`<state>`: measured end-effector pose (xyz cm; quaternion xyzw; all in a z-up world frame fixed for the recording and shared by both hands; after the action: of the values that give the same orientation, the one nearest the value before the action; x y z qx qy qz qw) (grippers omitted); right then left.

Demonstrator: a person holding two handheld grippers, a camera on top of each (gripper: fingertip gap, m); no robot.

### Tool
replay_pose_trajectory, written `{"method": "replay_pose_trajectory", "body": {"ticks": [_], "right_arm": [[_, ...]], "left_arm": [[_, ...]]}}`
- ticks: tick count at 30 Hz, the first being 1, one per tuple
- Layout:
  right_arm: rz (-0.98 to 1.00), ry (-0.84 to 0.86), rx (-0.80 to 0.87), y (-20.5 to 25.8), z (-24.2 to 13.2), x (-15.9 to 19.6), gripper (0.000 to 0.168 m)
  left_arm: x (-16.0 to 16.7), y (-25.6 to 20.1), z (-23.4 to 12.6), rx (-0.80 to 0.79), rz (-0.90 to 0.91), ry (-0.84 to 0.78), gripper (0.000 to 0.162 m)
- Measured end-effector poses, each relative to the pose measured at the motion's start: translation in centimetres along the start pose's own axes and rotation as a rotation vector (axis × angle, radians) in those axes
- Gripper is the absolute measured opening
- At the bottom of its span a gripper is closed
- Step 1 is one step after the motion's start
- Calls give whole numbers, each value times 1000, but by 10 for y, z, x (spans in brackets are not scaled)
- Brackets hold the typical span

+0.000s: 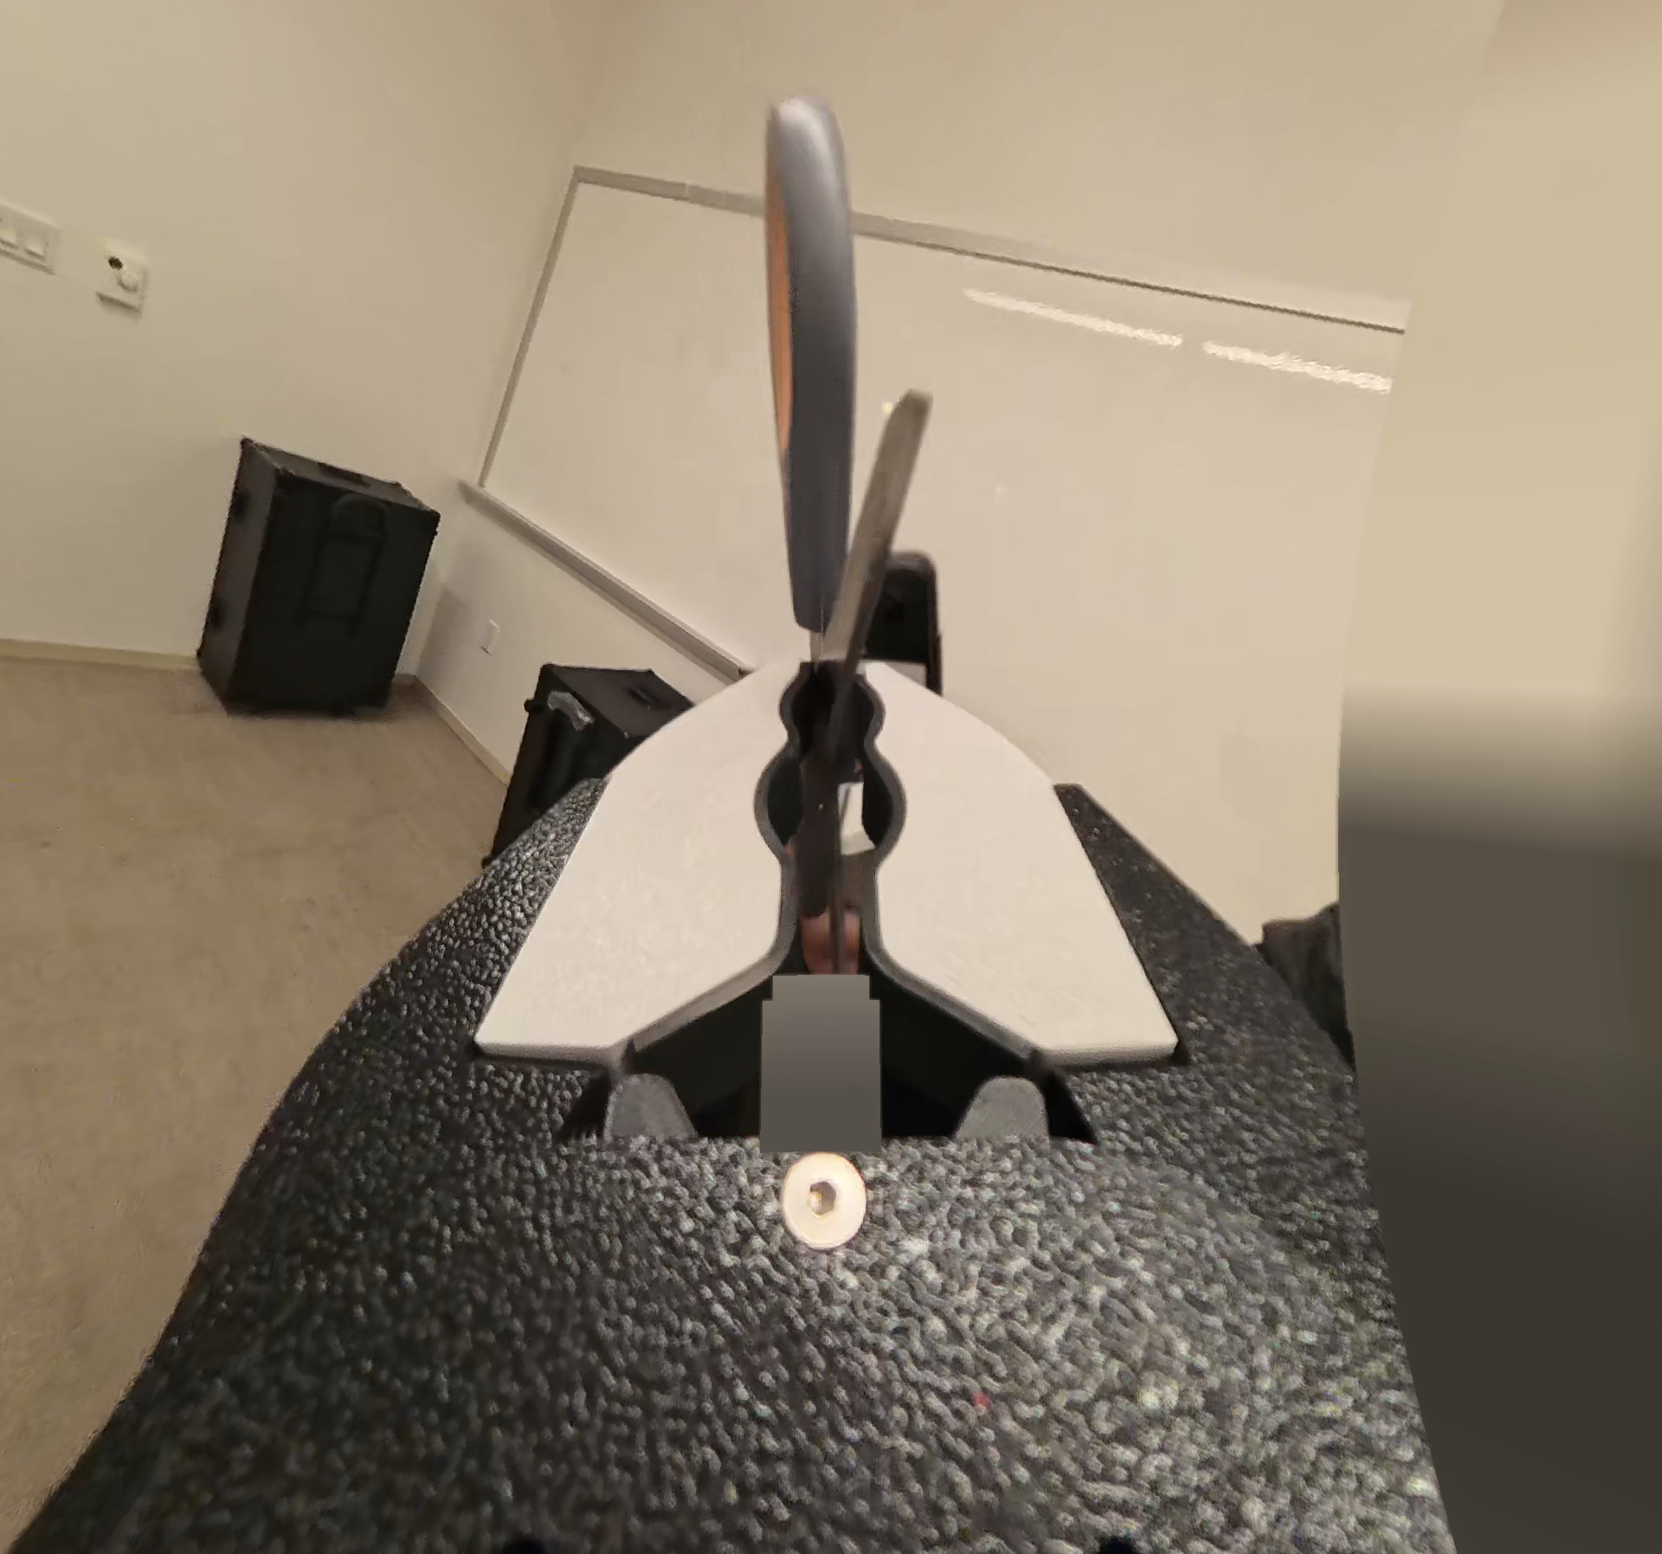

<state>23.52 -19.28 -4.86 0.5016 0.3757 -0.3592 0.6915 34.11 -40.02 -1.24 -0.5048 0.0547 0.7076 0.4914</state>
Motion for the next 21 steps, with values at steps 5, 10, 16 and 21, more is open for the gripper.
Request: {"method": "replay_pose_trajectory", "body": {"ticks": [5, 10, 16, 21], "right_arm": [[149, -202, 4, -1, 4, 14, 47], [255, -338, -49, 5, 22, 24, 54], [251, -507, -105, 19, 45, 8, 41], [221, -537, -128, 21, 56, 0, 21]], "left_arm": [[-13, 2, -1, 20, -30, -88, 6], [-21, 3, 0, 75, -117, -148, 6], [-20, 2, 2, 102, -131, -155, 6], [-20, 3, -6, 99, -122, -192, 6]]}}
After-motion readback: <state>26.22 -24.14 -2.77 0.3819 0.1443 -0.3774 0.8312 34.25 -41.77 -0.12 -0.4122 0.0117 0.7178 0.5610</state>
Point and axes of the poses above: each gripper's, where its closed fingertips meet, z out along the fingers, x out of its underside, y = z × x across the jaws, the point moved 10 cm from there along -z, back along the fingers, and after that the axes turned 14 degrees about -y, right-handed, at the moved point
